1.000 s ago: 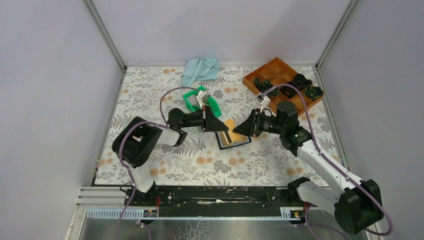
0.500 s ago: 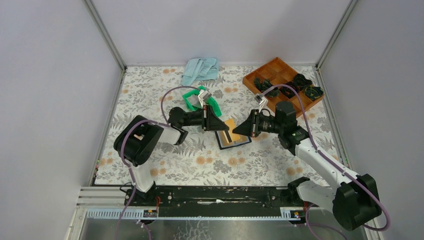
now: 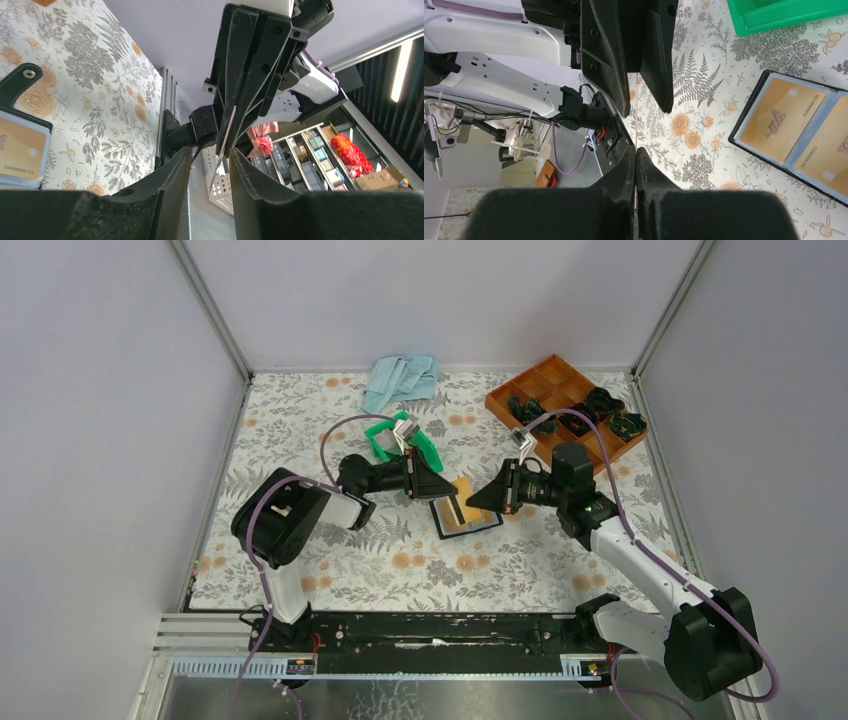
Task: Put the credit cards into the card holder
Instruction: Pick up the credit card from the storage box, then turn over the card slot in the card holder.
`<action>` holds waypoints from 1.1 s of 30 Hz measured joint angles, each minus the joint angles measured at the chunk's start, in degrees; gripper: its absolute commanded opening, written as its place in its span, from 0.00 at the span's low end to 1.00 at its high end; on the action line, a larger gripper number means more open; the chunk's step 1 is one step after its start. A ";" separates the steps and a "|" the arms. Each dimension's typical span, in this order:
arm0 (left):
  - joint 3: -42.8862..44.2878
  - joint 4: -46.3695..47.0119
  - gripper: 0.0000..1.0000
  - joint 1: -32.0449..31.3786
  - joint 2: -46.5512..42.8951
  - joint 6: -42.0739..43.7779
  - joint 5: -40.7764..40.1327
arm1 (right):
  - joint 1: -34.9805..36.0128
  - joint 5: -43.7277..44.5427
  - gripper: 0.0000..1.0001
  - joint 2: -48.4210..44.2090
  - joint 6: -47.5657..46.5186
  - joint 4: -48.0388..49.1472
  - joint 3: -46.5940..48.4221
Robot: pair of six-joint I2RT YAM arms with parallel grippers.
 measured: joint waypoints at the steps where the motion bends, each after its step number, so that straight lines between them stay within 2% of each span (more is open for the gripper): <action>1: -0.11 0.00 0.43 0.20 0.09 0.00 -0.50 | -0.09 0.07 0.00 -0.11 -0.26 -0.35 0.00; 13: -6.25 0.35 0.44 4.09 -1.16 0.46 -9.62 | -1.97 3.76 0.00 -2.19 -5.18 -7.93 0.02; 23: -16.96 -1.92 0.24 4.04 -7.98 7.50 -18.29 | -3.08 19.58 0.00 0.09 -11.21 -14.23 0.94; 29: -17.99 -12.26 0.13 -0.57 -10.67 15.45 -23.58 | -3.17 27.91 0.00 4.61 -12.52 -13.46 0.76; 33: -15.26 -22.01 0.08 -4.85 -11.21 21.33 -27.28 | -3.17 32.20 0.00 6.23 -12.81 -12.15 0.20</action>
